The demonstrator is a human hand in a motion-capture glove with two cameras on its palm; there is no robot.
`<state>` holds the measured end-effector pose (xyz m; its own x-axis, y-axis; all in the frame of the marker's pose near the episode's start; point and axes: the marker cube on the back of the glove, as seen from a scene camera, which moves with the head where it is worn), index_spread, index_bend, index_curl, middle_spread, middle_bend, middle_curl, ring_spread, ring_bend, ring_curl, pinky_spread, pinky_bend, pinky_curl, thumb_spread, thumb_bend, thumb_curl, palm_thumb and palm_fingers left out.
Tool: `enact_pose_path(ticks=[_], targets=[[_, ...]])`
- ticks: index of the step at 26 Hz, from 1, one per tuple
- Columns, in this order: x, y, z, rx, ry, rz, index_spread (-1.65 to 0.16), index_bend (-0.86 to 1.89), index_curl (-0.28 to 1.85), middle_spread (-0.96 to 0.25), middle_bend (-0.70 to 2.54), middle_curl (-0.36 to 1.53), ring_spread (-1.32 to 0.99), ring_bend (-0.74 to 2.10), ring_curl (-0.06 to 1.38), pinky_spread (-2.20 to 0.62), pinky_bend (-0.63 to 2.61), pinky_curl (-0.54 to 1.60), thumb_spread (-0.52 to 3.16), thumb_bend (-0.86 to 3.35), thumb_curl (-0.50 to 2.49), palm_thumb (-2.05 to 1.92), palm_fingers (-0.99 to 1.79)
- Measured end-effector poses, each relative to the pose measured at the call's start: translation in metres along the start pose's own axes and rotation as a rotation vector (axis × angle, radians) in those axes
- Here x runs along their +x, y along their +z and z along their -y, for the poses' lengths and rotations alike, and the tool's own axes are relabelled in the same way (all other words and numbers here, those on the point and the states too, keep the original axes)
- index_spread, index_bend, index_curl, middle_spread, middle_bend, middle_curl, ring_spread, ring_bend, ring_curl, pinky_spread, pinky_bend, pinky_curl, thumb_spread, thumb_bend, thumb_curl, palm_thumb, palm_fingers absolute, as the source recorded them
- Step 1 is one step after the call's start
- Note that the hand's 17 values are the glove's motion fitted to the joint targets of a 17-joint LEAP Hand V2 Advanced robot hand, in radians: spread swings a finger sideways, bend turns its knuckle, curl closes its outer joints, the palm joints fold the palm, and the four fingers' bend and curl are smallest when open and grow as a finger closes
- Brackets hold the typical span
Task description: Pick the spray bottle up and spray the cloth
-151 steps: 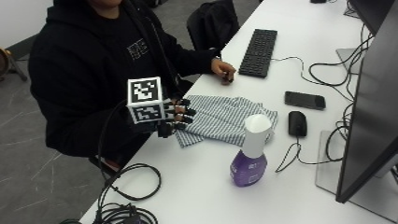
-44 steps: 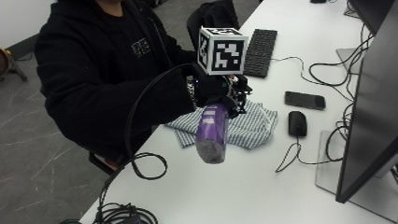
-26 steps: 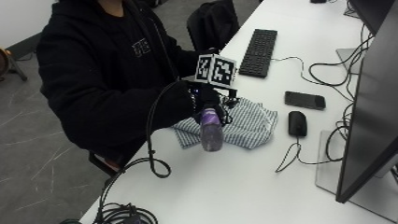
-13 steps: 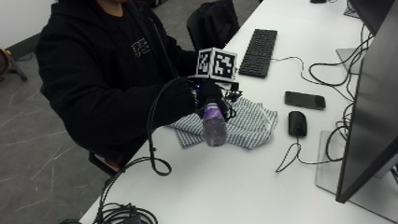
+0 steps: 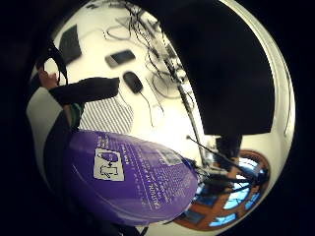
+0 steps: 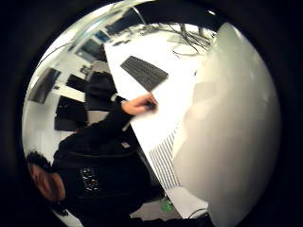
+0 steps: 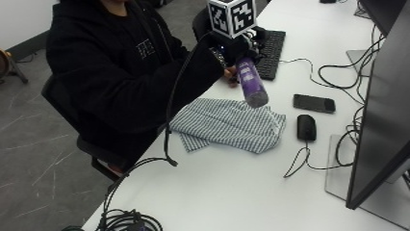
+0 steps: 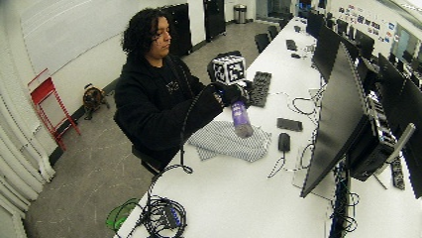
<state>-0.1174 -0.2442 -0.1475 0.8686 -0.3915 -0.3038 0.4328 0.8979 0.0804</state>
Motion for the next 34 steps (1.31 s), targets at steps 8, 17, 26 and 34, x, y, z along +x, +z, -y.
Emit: enact_pose_path(ticks=[8, 17, 26, 34], targets=[[-0.019, -0.006, 0.052, 0.245, -0.073, 0.377, -0.29, 0.16, 0.5, -0.16, 0.54, 0.58, -0.21, 0.6, 0.5, -0.23, 0.45, 0.43, 0.13, -0.03, 0.77, 1.1, 1.22], [-0.004, 0.066, 0.107, 0.507, 0.07, 0.988, -0.29, 0.15, 0.5, -0.16, 0.54, 0.58, -0.2, 0.6, 0.5, -0.22, 0.45, 0.43, 0.13, -0.02, 0.78, 1.11, 1.21], [-0.023, 0.138, 0.124, 0.476, 0.111, 1.265, -0.28, 0.14, 0.5, -0.15, 0.54, 0.59, -0.2, 0.59, 0.5, -0.22, 0.46, 0.43, 0.15, -0.02, 0.79, 1.12, 1.19], [-0.024, 0.152, 0.127, 0.537, 0.119, 1.275, -0.28, 0.14, 0.5, -0.16, 0.54, 0.59, -0.2, 0.59, 0.5, -0.22, 0.47, 0.43, 0.16, -0.03, 0.79, 1.12, 1.19]])
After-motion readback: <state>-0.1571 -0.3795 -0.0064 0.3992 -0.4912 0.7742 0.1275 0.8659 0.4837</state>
